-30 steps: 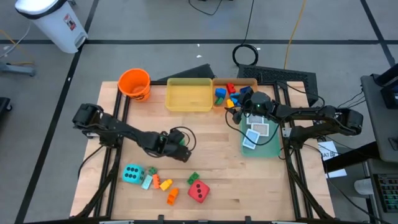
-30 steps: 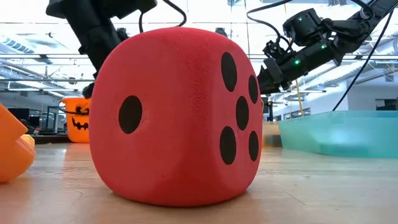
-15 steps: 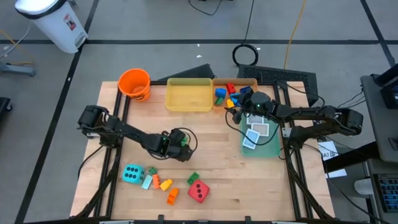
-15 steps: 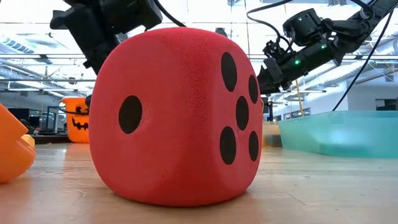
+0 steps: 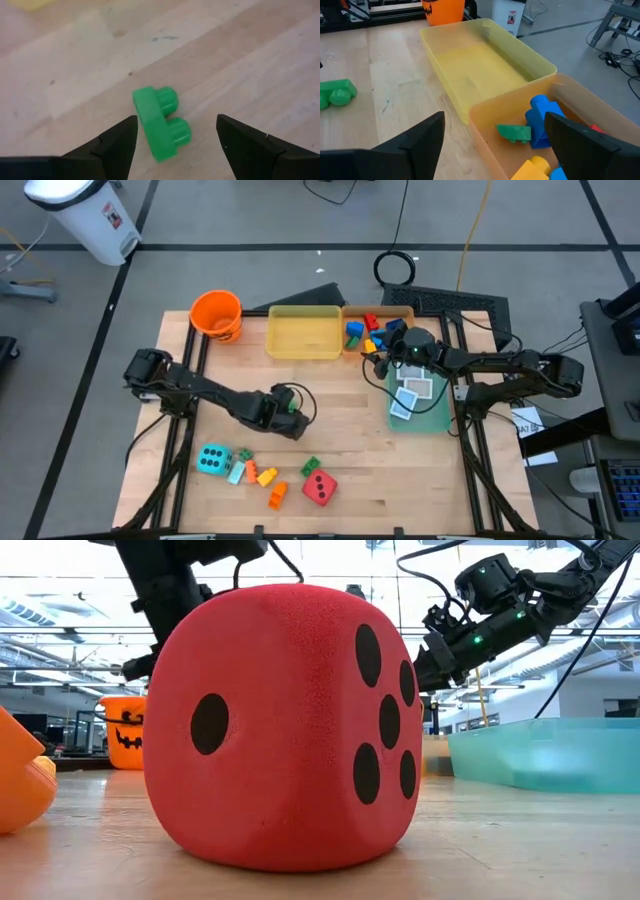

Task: Pick & Place Toys
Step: Put the green game piece into the orange bin

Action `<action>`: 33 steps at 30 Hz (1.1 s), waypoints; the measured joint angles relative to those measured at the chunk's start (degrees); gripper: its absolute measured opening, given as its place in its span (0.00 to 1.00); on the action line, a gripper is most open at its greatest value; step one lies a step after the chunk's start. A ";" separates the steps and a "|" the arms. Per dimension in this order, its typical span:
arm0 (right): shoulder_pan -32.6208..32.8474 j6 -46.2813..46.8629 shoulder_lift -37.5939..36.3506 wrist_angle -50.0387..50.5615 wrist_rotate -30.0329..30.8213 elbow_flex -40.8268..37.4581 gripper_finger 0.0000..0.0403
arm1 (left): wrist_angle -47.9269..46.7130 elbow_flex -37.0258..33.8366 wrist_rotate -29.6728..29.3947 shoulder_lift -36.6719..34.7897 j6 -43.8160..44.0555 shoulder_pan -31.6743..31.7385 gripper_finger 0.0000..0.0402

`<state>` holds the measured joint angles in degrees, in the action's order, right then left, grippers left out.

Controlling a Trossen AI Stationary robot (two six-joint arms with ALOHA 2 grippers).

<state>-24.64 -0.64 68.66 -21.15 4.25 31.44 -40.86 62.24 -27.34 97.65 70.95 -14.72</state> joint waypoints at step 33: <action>0.02 -0.60 0.00 0.11 -0.05 0.00 0.77 | 4.05 0.21 4.84 8.13 -10.24 3.72 0.42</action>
<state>-24.62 -1.25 68.66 -21.04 4.20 31.44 -36.81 62.45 -22.50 105.77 60.71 -11.01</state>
